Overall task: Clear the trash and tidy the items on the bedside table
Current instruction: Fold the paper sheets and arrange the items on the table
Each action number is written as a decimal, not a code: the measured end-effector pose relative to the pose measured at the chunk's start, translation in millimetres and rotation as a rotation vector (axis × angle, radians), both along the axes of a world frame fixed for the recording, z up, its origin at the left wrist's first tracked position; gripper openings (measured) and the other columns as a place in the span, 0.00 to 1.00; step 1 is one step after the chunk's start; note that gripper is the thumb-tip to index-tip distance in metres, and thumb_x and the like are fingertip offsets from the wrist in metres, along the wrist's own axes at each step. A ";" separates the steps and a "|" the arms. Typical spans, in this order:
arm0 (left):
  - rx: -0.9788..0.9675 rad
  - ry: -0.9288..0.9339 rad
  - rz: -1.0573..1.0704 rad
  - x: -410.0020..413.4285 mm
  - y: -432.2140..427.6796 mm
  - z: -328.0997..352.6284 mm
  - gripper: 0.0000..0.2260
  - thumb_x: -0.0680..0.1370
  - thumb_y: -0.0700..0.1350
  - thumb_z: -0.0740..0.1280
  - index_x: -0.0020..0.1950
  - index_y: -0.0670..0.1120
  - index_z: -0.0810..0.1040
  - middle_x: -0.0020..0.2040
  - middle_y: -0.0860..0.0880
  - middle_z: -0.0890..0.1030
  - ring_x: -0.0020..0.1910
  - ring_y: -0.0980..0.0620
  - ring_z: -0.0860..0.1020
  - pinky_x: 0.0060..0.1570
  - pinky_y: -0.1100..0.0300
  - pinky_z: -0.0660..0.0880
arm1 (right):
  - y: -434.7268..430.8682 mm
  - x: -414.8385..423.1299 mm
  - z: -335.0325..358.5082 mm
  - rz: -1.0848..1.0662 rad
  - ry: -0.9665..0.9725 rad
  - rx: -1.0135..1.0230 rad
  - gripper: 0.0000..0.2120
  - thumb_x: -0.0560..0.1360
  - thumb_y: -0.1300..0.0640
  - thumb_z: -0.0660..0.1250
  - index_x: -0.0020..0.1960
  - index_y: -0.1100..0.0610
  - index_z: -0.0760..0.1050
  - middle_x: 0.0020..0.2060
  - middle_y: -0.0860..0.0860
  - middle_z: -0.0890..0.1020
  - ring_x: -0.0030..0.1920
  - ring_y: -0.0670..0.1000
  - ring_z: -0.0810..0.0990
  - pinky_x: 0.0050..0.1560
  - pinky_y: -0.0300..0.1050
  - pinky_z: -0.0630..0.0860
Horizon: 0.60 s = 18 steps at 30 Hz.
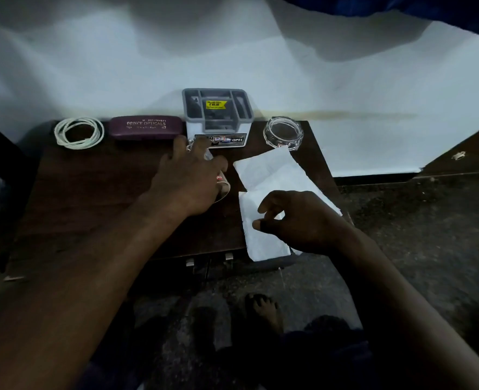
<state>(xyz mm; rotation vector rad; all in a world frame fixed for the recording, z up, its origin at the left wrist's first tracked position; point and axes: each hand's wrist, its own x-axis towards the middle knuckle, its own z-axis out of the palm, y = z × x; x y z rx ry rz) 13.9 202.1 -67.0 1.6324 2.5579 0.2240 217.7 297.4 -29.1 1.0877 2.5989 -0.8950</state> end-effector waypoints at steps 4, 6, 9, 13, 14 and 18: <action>0.004 -0.023 0.027 -11.5 -4.0 -1.8 0.16 0.77 0.52 0.72 0.63 0.60 0.74 0.78 0.48 0.59 0.72 0.39 0.58 0.65 0.41 0.70 | -1.8 -3.1 -0.3 -0.005 0.020 -0.007 0.16 0.75 0.42 0.75 0.58 0.49 0.80 0.49 0.49 0.87 0.46 0.48 0.85 0.52 0.45 0.80; -0.010 -0.030 0.063 -16.8 -4.3 -0.8 0.17 0.77 0.52 0.73 0.64 0.60 0.74 0.78 0.47 0.58 0.72 0.38 0.58 0.65 0.40 0.70 | -2.5 -4.2 -0.8 -0.014 0.034 -0.029 0.15 0.75 0.43 0.76 0.57 0.50 0.80 0.50 0.49 0.87 0.40 0.44 0.82 0.43 0.40 0.78; -0.021 -0.051 0.123 -19.5 -4.3 2.2 0.18 0.78 0.53 0.72 0.66 0.59 0.74 0.79 0.45 0.57 0.74 0.37 0.57 0.67 0.39 0.69 | -2.8 -4.4 -0.3 -0.008 0.039 -0.043 0.16 0.75 0.44 0.76 0.58 0.50 0.80 0.51 0.49 0.86 0.34 0.41 0.77 0.40 0.39 0.74; -0.029 -0.040 0.128 -14.6 -3.2 6.1 0.21 0.77 0.52 0.71 0.69 0.58 0.73 0.80 0.45 0.54 0.75 0.37 0.56 0.67 0.40 0.68 | -2.7 -4.8 1.3 0.009 0.031 -0.025 0.17 0.75 0.44 0.75 0.59 0.52 0.80 0.51 0.50 0.87 0.35 0.42 0.78 0.42 0.38 0.75; -0.028 -0.033 0.120 -12.3 -2.7 7.3 0.22 0.76 0.51 0.72 0.69 0.58 0.72 0.80 0.45 0.54 0.75 0.37 0.55 0.67 0.39 0.67 | -2.9 -4.8 1.7 0.011 0.028 -0.019 0.17 0.75 0.44 0.75 0.59 0.52 0.80 0.51 0.50 0.87 0.36 0.43 0.80 0.43 0.38 0.76; -0.005 0.007 0.080 -2.9 -2.2 10.8 0.25 0.73 0.53 0.73 0.68 0.59 0.72 0.80 0.45 0.54 0.76 0.37 0.54 0.69 0.39 0.64 | -3.2 -4.9 3.1 0.002 0.013 -0.021 0.17 0.75 0.43 0.75 0.59 0.51 0.80 0.52 0.50 0.86 0.46 0.50 0.84 0.51 0.45 0.80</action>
